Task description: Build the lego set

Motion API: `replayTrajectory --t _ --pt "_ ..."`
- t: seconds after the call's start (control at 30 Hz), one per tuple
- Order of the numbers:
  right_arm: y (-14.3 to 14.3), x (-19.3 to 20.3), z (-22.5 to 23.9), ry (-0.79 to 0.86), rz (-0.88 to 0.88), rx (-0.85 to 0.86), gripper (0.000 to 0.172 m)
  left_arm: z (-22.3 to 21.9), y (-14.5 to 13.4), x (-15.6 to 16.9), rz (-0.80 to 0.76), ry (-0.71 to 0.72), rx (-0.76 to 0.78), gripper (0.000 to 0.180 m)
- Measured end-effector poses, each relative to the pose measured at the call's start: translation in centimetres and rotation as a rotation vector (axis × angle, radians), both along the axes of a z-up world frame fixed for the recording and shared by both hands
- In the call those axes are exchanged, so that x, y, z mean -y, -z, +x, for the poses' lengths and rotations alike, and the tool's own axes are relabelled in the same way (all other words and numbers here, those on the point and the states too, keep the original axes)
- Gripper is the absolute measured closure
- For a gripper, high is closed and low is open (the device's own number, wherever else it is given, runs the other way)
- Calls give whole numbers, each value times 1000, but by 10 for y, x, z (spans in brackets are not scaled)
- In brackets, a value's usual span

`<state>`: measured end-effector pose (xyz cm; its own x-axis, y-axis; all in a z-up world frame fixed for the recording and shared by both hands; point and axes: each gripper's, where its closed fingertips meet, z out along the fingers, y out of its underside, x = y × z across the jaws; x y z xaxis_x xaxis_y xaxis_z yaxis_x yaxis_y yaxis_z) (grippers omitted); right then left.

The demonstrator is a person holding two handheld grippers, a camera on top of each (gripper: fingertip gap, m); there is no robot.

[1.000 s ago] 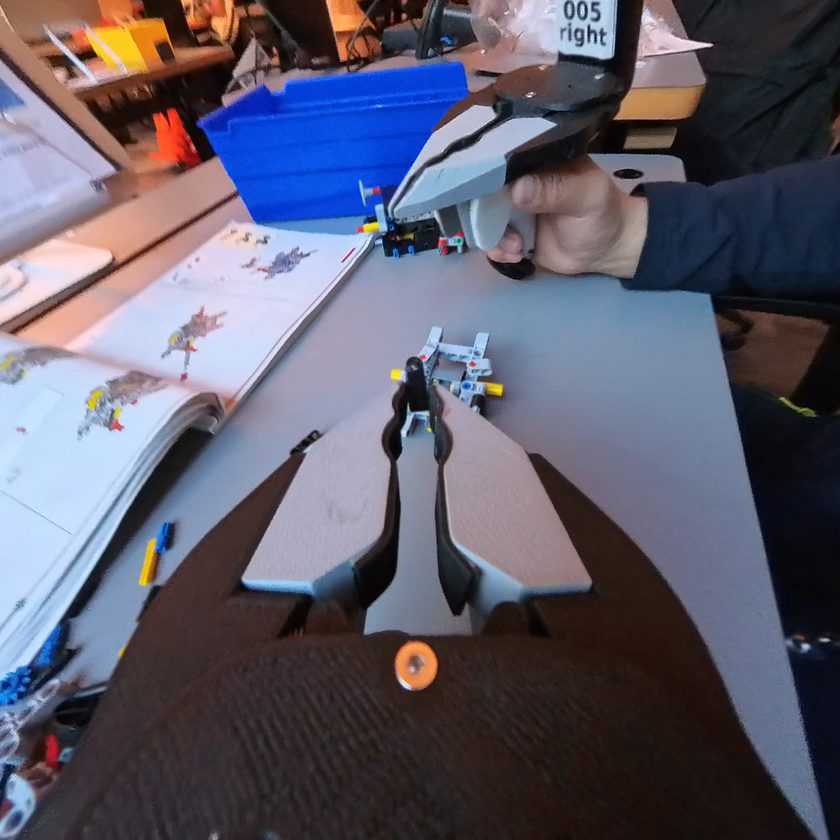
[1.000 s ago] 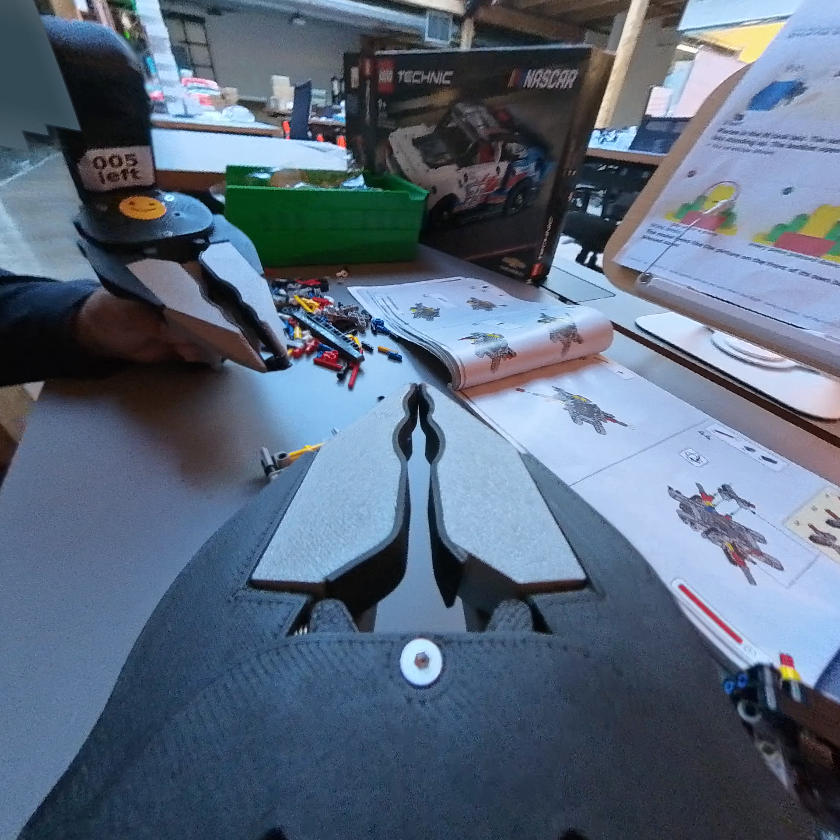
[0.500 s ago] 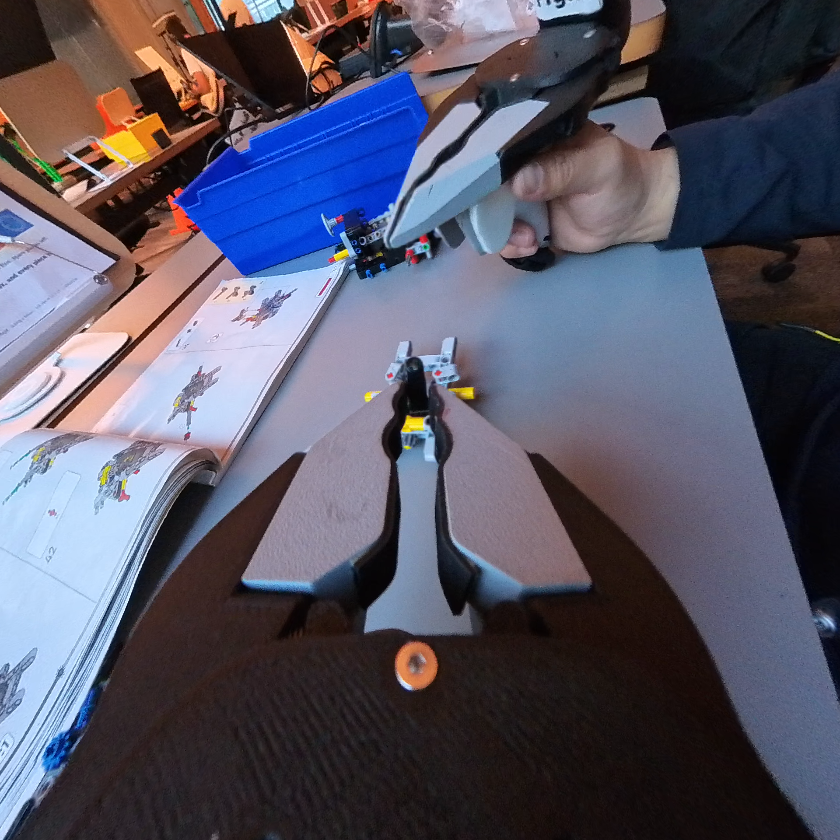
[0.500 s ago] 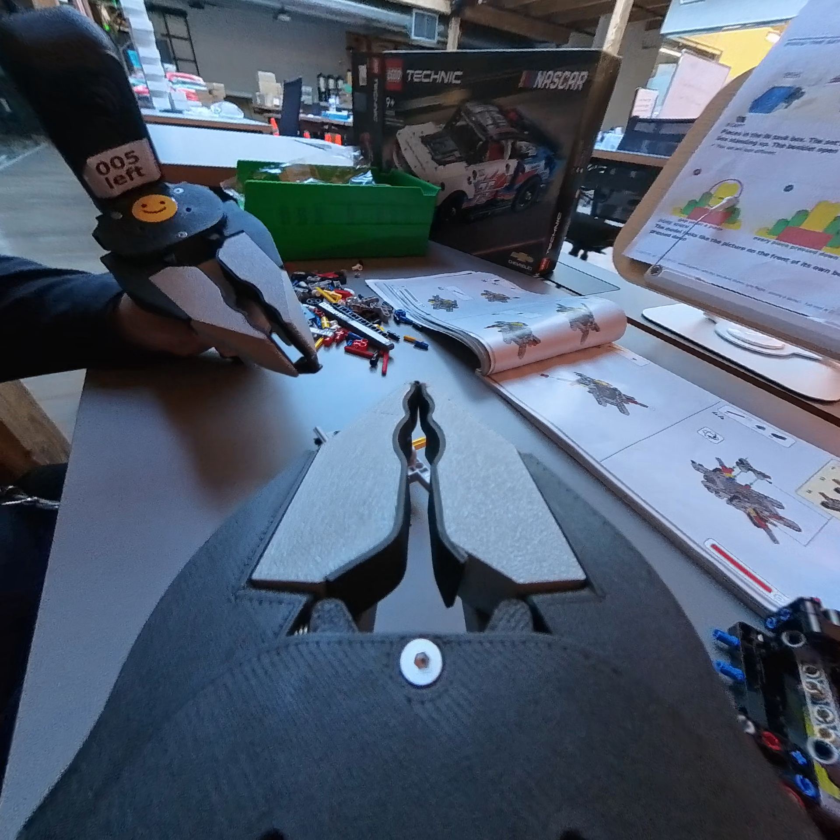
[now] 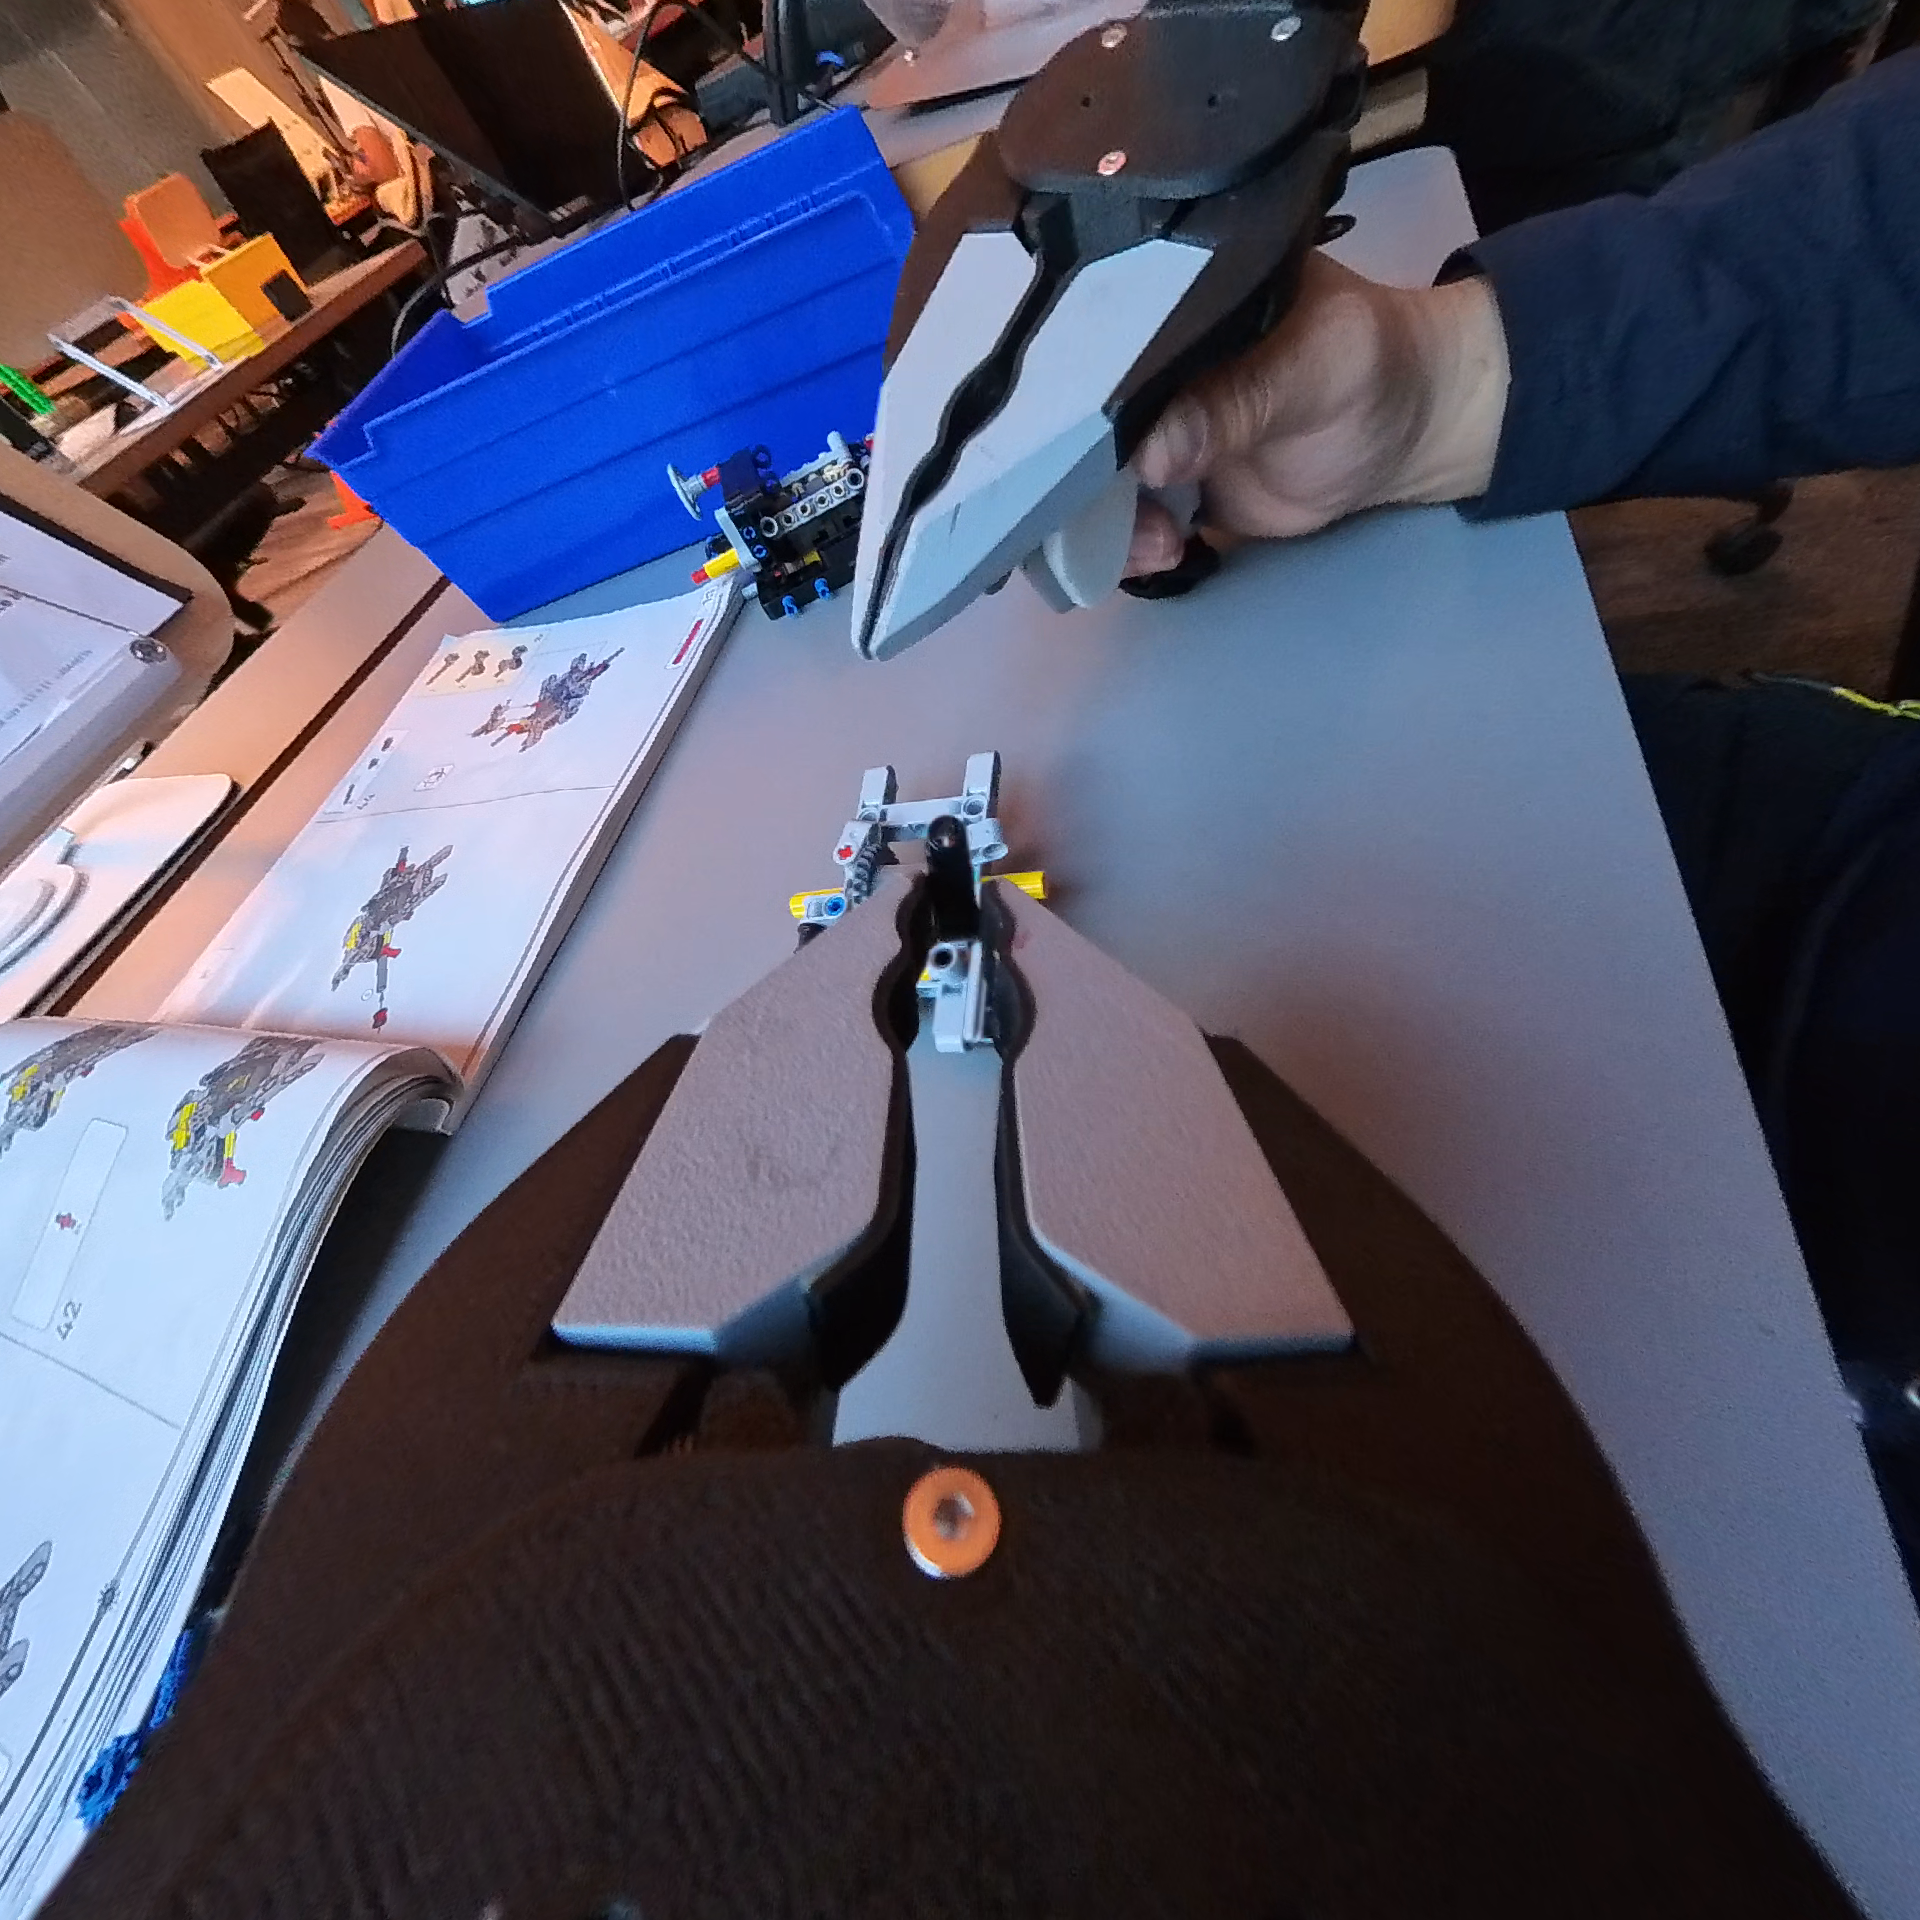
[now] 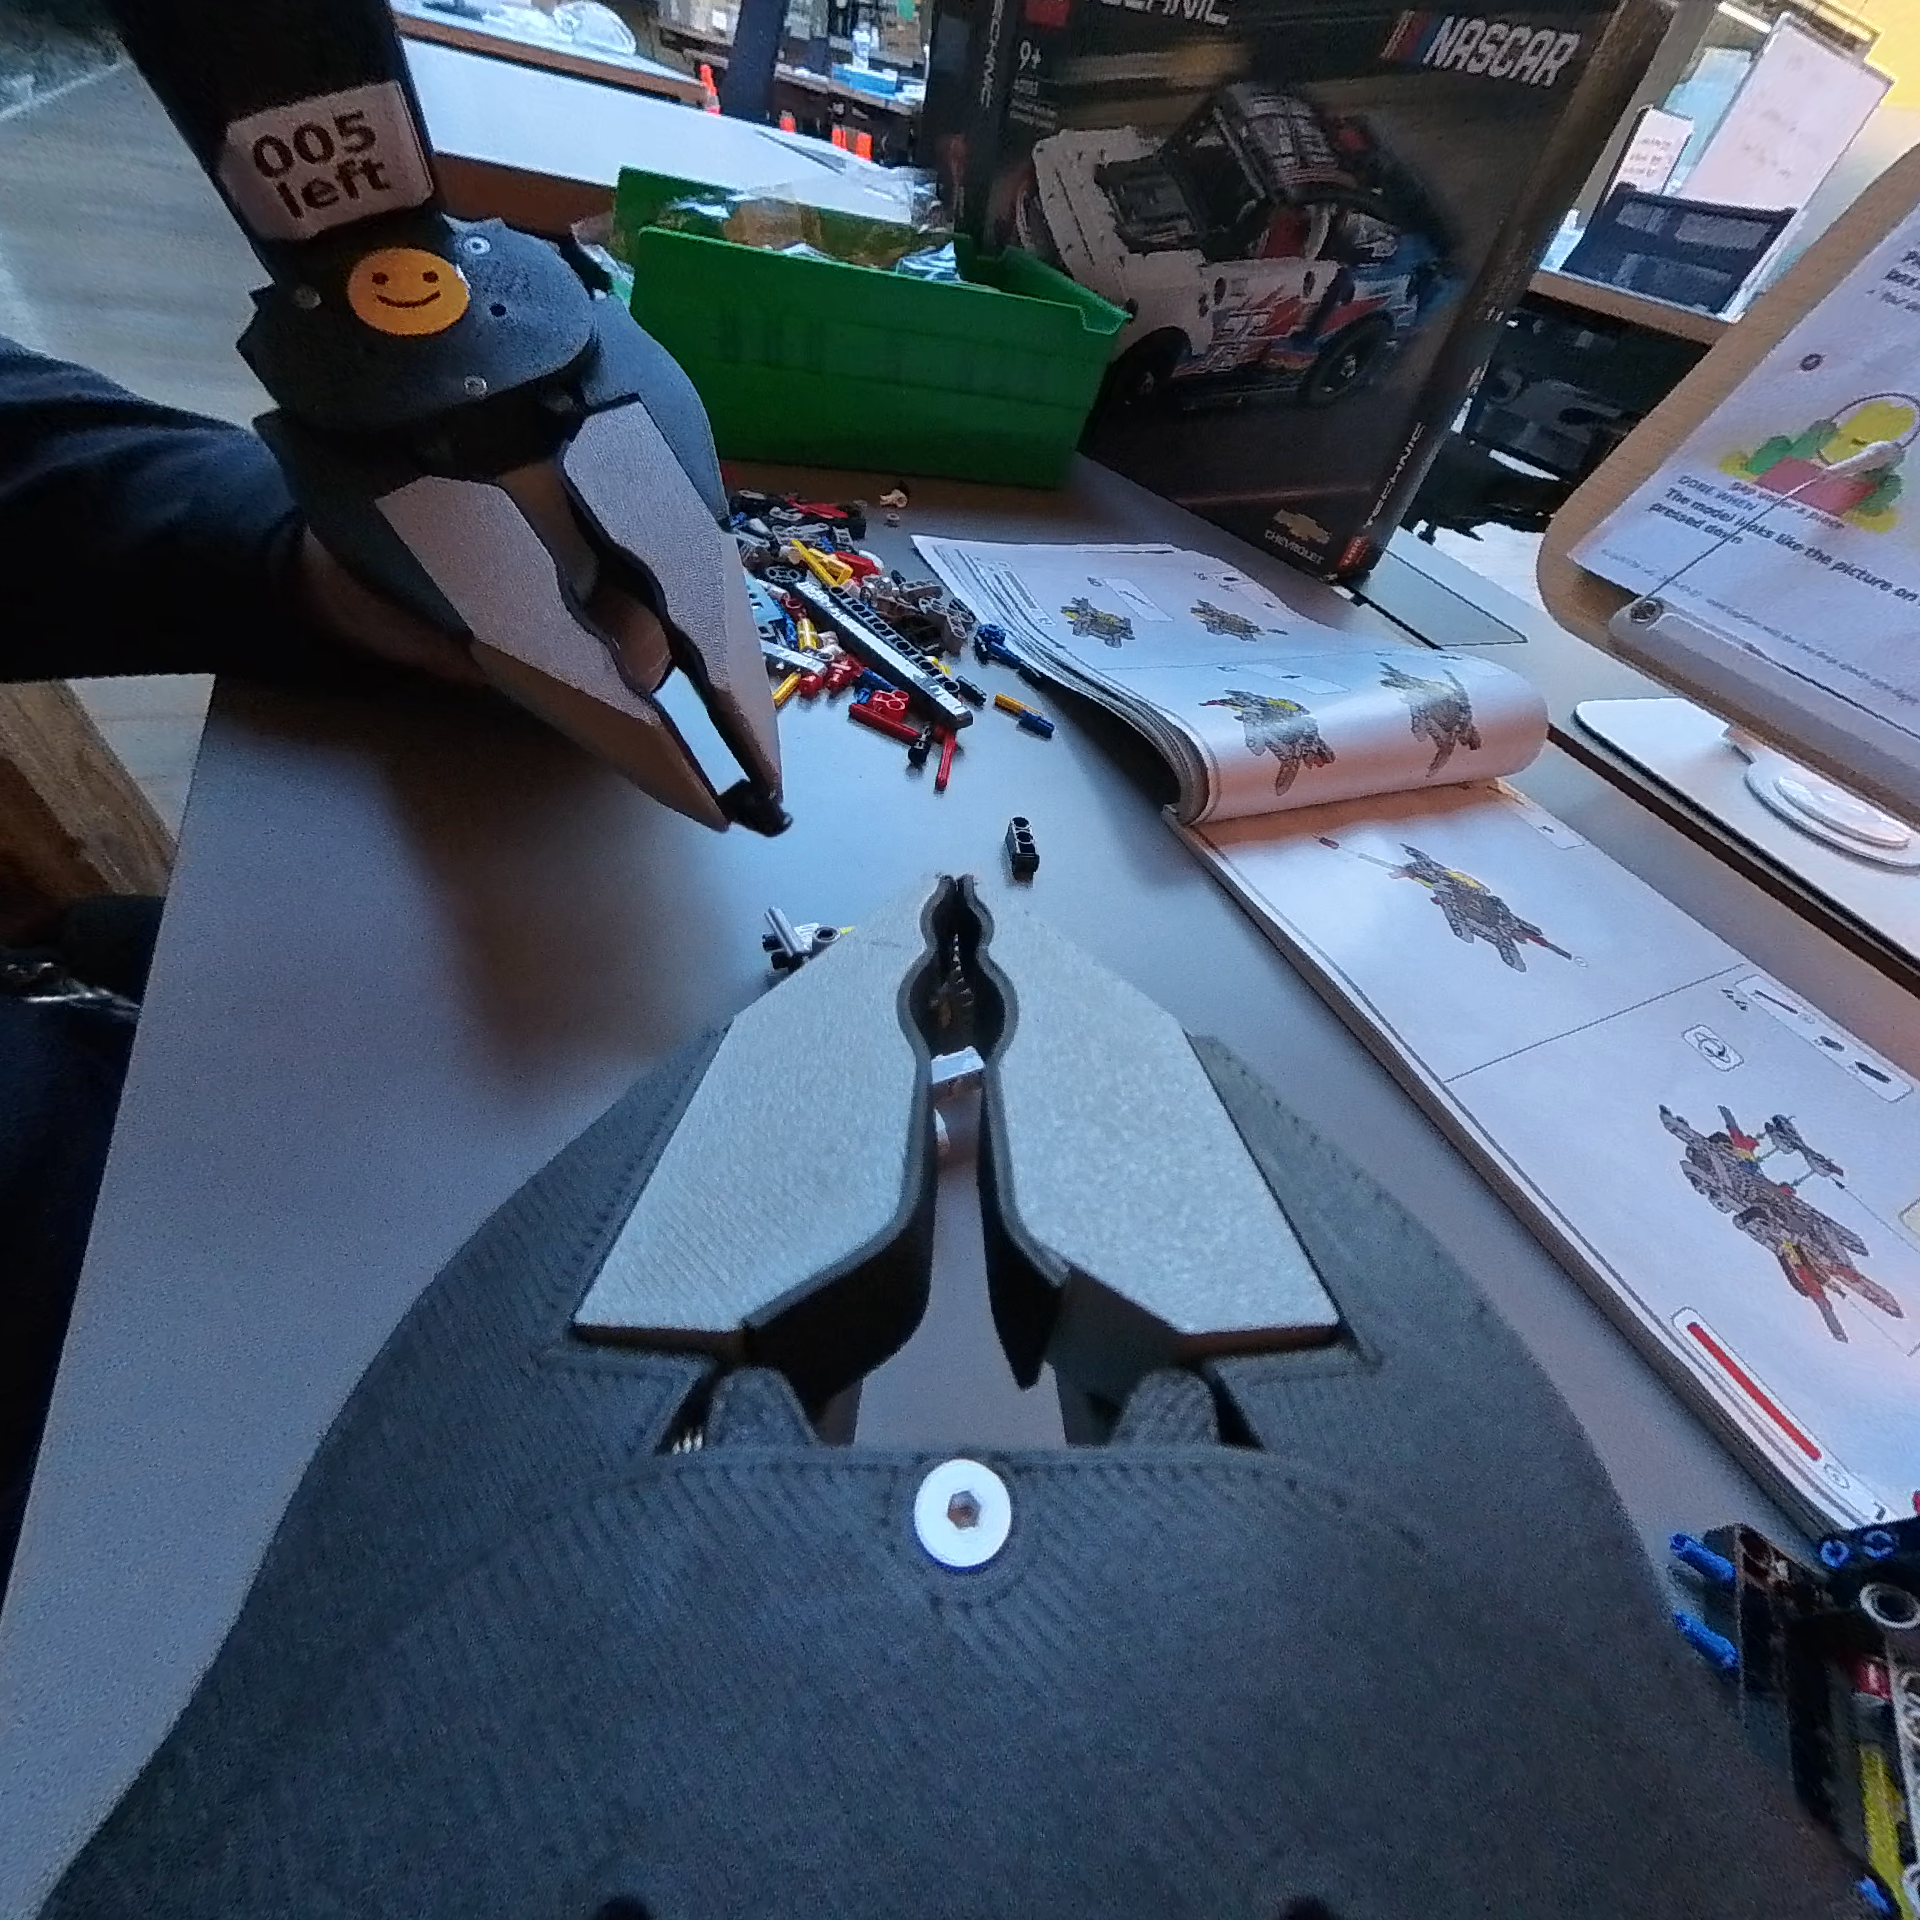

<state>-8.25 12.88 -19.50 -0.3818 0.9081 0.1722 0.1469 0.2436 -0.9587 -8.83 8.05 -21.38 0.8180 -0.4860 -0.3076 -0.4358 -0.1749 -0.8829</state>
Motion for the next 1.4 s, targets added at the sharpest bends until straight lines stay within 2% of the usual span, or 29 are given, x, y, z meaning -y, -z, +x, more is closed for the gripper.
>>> replayTrajectory --t 0.13,0.37,0.57,1.0,1.07,1.2,1.4 --pt "1 -2 0 -4 18 5 172 -4 1 -2 8 -21 -20 174" --pt "-8 -7 3 -4 -28 -25 172 -12 -4 -4 14 -53 33 174" --pt "-3 -2 2 -23 -15 -2 172 -13 -2 -5 9 -55 19 174" --pt "-4 -3 3 -32 -36 -3 172 -26 -9 -8 15 -99 103 174" --pt "-3 0 3 -43 -36 0 172 -34 -8 -10 6 -149 101 174" --pt "2 2 1 -51 -23 25 172 -88 8 -14 -78 -446 57 174" --pt "2 1 1 -48 -31 26 172 -110 21 -11 -196 -531 184 174"
